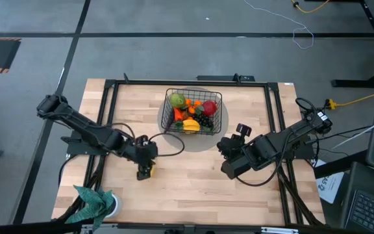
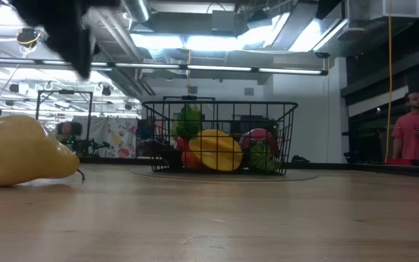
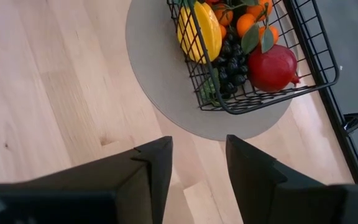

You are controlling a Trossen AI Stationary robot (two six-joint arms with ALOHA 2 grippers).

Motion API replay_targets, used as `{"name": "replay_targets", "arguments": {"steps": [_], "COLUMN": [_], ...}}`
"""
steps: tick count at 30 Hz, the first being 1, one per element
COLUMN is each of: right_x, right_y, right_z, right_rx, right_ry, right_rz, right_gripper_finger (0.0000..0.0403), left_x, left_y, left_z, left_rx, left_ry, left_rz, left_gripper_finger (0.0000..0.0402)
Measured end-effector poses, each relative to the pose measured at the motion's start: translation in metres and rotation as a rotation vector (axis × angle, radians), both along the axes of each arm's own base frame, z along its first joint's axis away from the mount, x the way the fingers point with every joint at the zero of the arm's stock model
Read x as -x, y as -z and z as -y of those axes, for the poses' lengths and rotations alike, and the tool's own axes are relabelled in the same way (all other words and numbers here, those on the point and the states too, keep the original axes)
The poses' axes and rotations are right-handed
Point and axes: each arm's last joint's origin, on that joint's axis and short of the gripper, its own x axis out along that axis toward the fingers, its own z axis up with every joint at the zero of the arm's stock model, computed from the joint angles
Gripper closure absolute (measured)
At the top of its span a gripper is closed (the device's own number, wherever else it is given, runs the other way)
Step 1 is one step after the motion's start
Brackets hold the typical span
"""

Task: Build produce basket
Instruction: Put the yellow pear into the black wire basket

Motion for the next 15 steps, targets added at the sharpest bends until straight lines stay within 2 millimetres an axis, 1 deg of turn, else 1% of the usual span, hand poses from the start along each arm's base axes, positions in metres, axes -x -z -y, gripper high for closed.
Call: {"name": "replay_targets", "arguments": {"steps": [3,6,11,15], "right_x": [0.0,0.0,0.0,0.0], "right_y": [0.0,0.0,0.0,0.0], "right_z": [0.0,0.0,-0.001,-0.001], "right_rx": [-0.016,-0.022,-0.025,-0.026], "right_ry": [0.017,0.016,0.017,0.018], "right_rz": [0.006,0.004,0.003,0.006], "right_gripper_finger": [0.0264,0.0264,0.0264,0.0264], "left_x": [0.002,0.009,0.019,0.032], "left_y": [0.012,0.022,0.03,0.033], "left_z": [0.007,0.012,0.015,0.016], "left_rx": [0.008,0.043,0.093,0.104], "left_ry": [-0.015,-0.047,-0.135,-0.221], "left_rz": [-0.102,-0.226,-0.373,-0.496], "left_gripper_finger": [0.0305,0.0305,0.0305,0.0305]}}
